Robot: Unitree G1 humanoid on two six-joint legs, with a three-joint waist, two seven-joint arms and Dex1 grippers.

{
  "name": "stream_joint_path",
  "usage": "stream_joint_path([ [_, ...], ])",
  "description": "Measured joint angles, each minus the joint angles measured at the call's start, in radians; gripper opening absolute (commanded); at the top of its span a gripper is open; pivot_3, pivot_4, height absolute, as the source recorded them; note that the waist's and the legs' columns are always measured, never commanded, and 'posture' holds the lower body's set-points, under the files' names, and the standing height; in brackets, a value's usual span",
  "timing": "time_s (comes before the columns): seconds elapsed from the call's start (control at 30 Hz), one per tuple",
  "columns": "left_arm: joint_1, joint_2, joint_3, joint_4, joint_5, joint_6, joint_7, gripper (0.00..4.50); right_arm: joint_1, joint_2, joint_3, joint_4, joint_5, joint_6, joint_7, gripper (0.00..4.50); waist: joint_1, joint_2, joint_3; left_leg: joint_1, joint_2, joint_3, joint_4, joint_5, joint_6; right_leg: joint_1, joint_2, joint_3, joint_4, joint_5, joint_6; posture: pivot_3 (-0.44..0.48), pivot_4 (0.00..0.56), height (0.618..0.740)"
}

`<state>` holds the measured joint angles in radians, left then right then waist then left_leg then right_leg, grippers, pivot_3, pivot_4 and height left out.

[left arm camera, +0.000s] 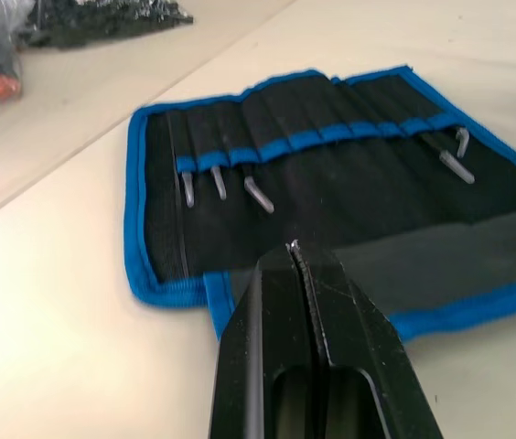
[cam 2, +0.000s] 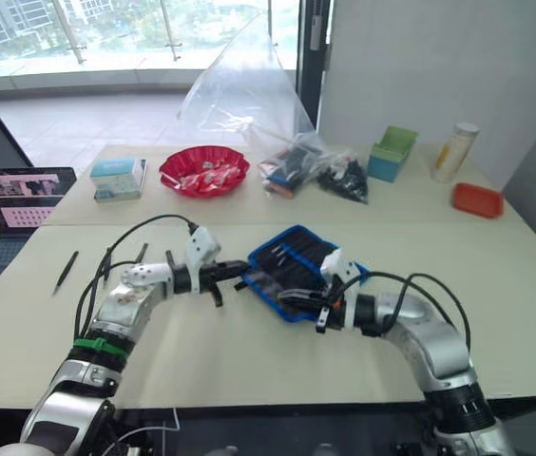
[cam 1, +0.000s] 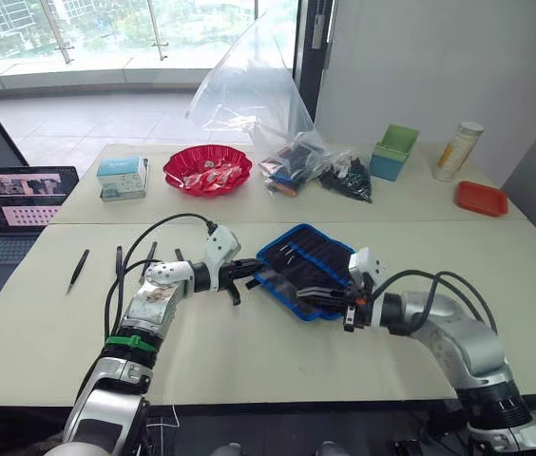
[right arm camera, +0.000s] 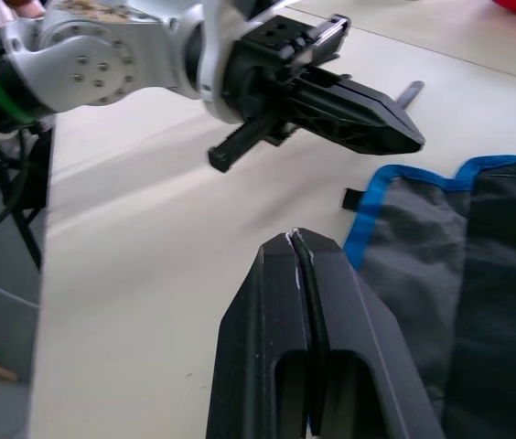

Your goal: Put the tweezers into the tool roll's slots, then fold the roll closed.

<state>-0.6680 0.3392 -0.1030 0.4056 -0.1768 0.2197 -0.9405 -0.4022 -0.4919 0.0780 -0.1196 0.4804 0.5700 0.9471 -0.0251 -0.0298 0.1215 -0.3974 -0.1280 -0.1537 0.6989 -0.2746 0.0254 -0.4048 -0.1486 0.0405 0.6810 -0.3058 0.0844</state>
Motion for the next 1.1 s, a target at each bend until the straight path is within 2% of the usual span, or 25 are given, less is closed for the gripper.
stream_joint_path([
  [0.17, -0.033, -0.102, -0.047, 0.079, 0.058, 0.0, 0.101, 0.03, -0.094, 0.084, 0.111, 0.23, -0.163, -0.144, -0.045, 0.0, 0.004, 0.0, 0.0, -0.001, 0.0, 0.0, 0.001, 0.0, 0.0, -0.001, 0.0, 0.0, 0.001, 0.0, 0.0, 0.0, 0.15, 0.74],
  [0.3, -0.061, -0.114, -0.052, 0.185, 0.099, -0.014, 0.177, 0.03, -0.091, 0.12, 0.148, 0.357, -0.237, -0.249, -0.047, 0.0, 0.002, 0.0, 0.0, -0.002, 0.0, 0.0, 0.001, 0.0, 0.0, -0.002, 0.0, 0.0, 0.003, 0.0, 0.0, 0.0, 0.15, 0.74],
  [0.4, -0.067, -0.119, -0.053, 0.227, 0.11, -0.048, 0.205, 0.03, -0.088, 0.123, 0.15, 0.377, -0.262, -0.301, -0.031, 0.0, 0.002, 0.0, 0.0, -0.001, 0.0, 0.0, 0.002, 0.0, 0.0, -0.001, 0.0, -0.001, 0.002, 0.0, 0.0, 0.0, 0.15, 0.74],
  [0.57, -0.066, -0.108, -0.052, 0.262, 0.116, -0.076, 0.221, 0.03, -0.023, 0.106, 0.16, 0.329, -0.263, -0.332, 0.033, 0.0, 0.002, 0.0, -0.003, 0.003, 0.0, 0.0, 0.001, 0.0, 0.0, 0.002, 0.0, 0.0, 0.002, 0.0, 0.0, 0.0, 0.15, 0.74],
  [0.77, -0.062, -0.108, -0.046, 0.307, 0.121, -0.119, 0.226, 0.03, 0.047, 0.069, 0.17, 0.246, -0.259, -0.314, 0.081, 0.0, 0.003, 0.0, -0.005, 0.017, 0.001, 0.001, -0.005, 0.0, 0.0, 0.015, 0.001, 0.0, -0.003, 0.0, 0.0, 0.0, 0.15, 0.74],
  [0.97, -0.03, -0.117, 0.018, 0.305, 0.049, -0.141, 0.187, 0.03, 0.105, 0.04, 0.154, 0.149, -0.221, -0.237, 0.096, 0.0, 0.003, 0.0, -0.005, 0.015, 0.001, 0.0, -0.005, -0.001, 0.0, 0.013, 0.001, 0.0, -0.003, 0.0, 0.0, 0.0, 0.15, 0.74],
  [1.1, 0.028, -0.087, 0.059, 0.228, 0.002, -0.149, 0.133, 0.03, 0.148, 0.009, 0.114, 0.044, -0.136, -0.149, 0.112, 0.0, 0.003, 0.0, -0.005, 0.003, 0.001, 0.001, -0.003, 0.0, 0.0, 0.002, 0.001, 0.001, -0.001, 0.0, 0.0, 0.0, 0.15, 0.74],
])
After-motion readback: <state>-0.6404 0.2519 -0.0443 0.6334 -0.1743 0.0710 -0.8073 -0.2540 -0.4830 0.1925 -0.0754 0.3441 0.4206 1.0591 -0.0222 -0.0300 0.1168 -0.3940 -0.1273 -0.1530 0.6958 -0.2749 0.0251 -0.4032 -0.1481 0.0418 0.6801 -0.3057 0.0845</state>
